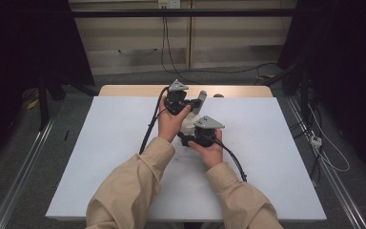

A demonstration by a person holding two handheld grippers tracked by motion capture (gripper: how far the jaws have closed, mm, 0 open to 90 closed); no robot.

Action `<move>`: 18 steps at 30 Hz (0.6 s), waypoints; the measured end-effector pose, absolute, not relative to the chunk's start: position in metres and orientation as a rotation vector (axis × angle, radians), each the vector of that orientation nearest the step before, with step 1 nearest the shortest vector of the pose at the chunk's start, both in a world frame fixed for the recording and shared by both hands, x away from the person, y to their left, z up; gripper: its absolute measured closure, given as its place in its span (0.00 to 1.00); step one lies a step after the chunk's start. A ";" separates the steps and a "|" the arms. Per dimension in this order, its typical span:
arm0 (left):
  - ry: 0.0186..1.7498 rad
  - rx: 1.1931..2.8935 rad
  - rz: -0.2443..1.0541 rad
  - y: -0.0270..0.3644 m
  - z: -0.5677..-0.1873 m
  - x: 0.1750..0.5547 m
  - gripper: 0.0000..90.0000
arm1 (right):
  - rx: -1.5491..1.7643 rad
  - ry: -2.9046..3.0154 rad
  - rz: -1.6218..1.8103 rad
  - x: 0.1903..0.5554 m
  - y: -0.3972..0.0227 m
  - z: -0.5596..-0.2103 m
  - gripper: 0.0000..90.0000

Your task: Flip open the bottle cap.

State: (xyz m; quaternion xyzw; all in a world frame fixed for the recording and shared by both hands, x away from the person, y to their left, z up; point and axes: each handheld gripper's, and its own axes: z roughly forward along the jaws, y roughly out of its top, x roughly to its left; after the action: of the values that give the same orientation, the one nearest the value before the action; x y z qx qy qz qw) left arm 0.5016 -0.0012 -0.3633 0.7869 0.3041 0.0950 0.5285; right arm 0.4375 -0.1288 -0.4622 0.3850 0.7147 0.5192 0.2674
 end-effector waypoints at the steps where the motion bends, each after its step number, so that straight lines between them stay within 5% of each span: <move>1: 0.725 1.881 0.227 -0.001 -0.364 0.502 0.99 | 1.039 1.928 1.401 0.437 -0.129 -0.462 0.21; 18: 0.731 1.895 0.221 -0.005 -0.369 0.505 0.99 | 1.043 1.930 1.402 0.437 -0.129 -0.462 0.21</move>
State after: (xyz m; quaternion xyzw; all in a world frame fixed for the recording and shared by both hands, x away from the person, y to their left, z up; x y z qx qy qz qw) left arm 0.5052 -0.0051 -0.3689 0.7912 0.3050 0.0923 0.5219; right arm 0.4375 -0.1292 -0.4621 0.3862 0.7146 0.5191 0.2660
